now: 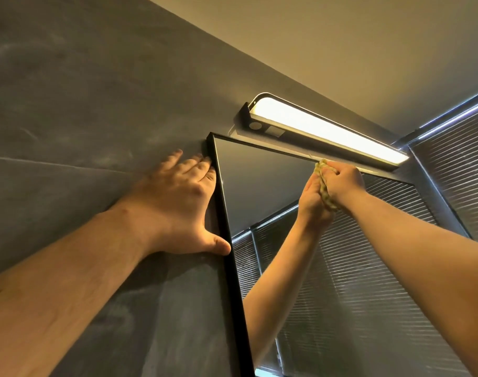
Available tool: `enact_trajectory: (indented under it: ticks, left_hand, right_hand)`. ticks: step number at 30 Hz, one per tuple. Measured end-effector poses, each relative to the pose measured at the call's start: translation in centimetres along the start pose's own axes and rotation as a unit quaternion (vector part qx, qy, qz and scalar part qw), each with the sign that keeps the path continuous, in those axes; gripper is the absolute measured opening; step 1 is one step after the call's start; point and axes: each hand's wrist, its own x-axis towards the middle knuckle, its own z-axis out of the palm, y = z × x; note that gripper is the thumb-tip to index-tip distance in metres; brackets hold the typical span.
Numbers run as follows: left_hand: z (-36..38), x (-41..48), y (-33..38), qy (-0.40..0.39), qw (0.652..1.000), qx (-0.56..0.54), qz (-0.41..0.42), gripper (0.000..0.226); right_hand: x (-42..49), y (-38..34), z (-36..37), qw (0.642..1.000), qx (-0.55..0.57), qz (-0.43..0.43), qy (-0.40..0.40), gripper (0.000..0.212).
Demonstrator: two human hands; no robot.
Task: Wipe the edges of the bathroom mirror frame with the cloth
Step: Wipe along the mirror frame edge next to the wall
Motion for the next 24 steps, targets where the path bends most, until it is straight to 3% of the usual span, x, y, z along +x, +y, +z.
enact_trajectory:
  ticks: [4, 10, 15, 18, 24]
  left_hand:
    - [0.1, 0.1, 0.0, 0.002, 1.0, 0.007, -0.004, 0.138]
    - [0.2, 0.1, 0.0, 0.009, 1.0, 0.001, -0.006, 0.146]
    - [0.2, 0.0, 0.1, -0.007, 1.0, 0.008, -0.007, 0.141]
    - [0.0, 0.0, 0.1, -0.011, 1.0, 0.017, -0.008, 0.14]
    - [0.1, -0.1, 0.1, 0.003, 1.0, 0.009, -0.004, 0.153]
  right_hand:
    - [1.5, 1.0, -0.3, 0.999, -0.005, 0.036, -0.018, 0.039]
    - [2.2, 1.6, 0.5, 0.998, -0.02, 0.056, 0.023, 0.038]
    - [0.0, -0.8, 2.0, 0.994, -0.014, -0.105, 0.029, 0.032]
    - [-0.5, -1.3, 1.7, 0.99, 0.006, -0.141, 0.009, 0.031]
    - [2.0, 0.9, -0.2, 0.997, -0.077, 0.005, -0.002, 0.034]
